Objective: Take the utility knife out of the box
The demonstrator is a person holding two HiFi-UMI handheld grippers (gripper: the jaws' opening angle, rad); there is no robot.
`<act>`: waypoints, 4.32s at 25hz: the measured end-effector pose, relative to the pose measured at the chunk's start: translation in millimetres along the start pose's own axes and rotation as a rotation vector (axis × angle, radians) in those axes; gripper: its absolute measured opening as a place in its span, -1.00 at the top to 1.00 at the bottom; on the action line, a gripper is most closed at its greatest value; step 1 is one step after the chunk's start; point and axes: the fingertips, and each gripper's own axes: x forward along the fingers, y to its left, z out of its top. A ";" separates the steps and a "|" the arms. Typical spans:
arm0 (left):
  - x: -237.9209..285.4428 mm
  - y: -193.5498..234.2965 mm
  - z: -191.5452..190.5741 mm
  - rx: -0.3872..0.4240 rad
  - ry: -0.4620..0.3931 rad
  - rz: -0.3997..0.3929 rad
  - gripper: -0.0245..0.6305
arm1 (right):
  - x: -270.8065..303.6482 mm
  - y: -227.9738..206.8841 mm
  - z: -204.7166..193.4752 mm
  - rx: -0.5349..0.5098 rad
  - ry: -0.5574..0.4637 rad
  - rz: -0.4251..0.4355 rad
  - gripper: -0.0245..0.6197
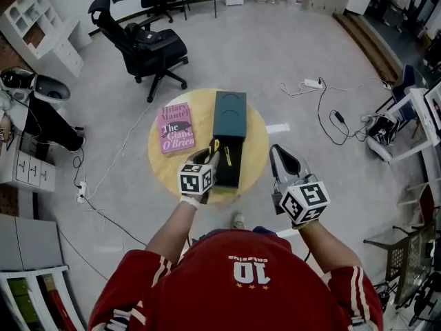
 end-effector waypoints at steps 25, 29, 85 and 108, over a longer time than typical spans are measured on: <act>-242.7 8.8 125.9 0.219 -0.472 0.018 0.54 | -3.9 57.7 12.2 -0.060 -0.047 -0.028 0.92; -243.2 -2.3 130.9 0.230 -0.487 -0.008 0.54 | 4.9 63.7 4.5 -0.070 -0.021 -0.008 0.92; -151.5 10.9 125.3 0.084 -0.380 0.026 0.54 | 202.0 -21.9 -370.5 -0.185 1.142 0.181 0.42; -161.4 16.2 118.8 0.072 -0.367 0.036 0.54 | 186.8 -10.3 -377.7 -0.652 1.078 0.296 0.77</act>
